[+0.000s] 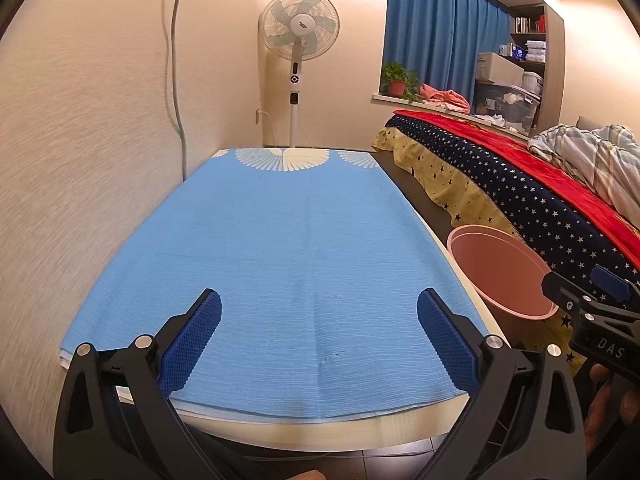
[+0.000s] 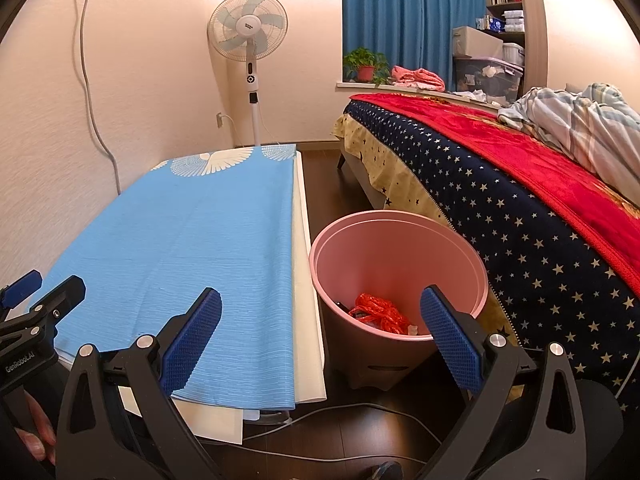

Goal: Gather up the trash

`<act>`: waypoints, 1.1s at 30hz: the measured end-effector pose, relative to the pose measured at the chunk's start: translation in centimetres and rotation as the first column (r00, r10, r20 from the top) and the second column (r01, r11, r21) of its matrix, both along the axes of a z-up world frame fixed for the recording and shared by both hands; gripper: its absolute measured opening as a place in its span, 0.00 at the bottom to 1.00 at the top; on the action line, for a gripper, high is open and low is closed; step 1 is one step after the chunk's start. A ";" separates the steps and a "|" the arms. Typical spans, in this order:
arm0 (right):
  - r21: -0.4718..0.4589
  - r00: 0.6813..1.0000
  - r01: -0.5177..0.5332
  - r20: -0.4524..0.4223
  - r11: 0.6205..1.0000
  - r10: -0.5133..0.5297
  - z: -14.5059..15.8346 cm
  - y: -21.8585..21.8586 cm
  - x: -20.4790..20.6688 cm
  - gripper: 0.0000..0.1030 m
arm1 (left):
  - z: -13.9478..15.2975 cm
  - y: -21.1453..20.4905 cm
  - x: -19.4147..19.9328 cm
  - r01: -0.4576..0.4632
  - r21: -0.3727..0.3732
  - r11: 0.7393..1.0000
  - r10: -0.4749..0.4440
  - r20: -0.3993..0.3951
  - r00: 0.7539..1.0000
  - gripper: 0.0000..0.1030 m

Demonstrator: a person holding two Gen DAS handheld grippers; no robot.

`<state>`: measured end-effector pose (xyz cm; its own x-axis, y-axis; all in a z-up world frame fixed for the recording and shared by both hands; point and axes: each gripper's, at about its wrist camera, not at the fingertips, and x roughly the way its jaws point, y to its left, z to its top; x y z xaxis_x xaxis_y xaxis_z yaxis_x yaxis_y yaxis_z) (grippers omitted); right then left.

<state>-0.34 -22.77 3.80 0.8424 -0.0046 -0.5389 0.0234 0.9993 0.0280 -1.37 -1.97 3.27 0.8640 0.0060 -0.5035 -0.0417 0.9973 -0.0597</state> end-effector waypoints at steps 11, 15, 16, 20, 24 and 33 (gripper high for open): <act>0.000 1.000 -0.001 0.005 1.000 0.001 0.0 -0.2 -0.1 0.95 | 0.1 -0.2 -0.2 0.003 -0.002 1.000 -0.003 0.002 1.000 0.92; 0.000 1.000 0.000 0.007 1.000 0.000 0.1 -0.2 -0.1 0.95 | 0.1 -0.3 -0.4 0.005 -0.002 1.000 -0.005 0.004 1.000 0.92; -0.001 1.000 0.000 0.009 1.000 0.000 0.1 -0.2 -0.2 0.95 | 0.1 -0.3 -0.4 0.006 -0.003 1.000 -0.006 0.004 1.000 0.92; -0.003 1.000 0.001 0.014 1.000 -0.001 0.4 -0.2 -0.3 0.95 | 0.2 -0.4 -0.5 0.006 -0.007 1.000 -0.006 0.001 1.000 0.92; -0.003 1.000 0.001 0.015 1.000 -0.001 0.5 -0.1 -0.5 0.95 | 0.1 -0.3 -0.6 0.001 -0.023 1.000 -0.002 -0.015 1.000 0.92; 0.001 1.000 -0.004 0.014 1.000 0.004 0.9 0.2 -0.7 0.95 | 0.0 -0.1 -1.0 -0.024 -0.032 0.999 0.023 -0.028 0.999 0.92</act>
<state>-1.06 -22.56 4.71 0.8497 -0.0004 -0.5273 0.0188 0.9994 0.0295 -2.38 -2.03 3.29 0.8496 0.0095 -0.5273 -0.0675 0.9936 -0.0909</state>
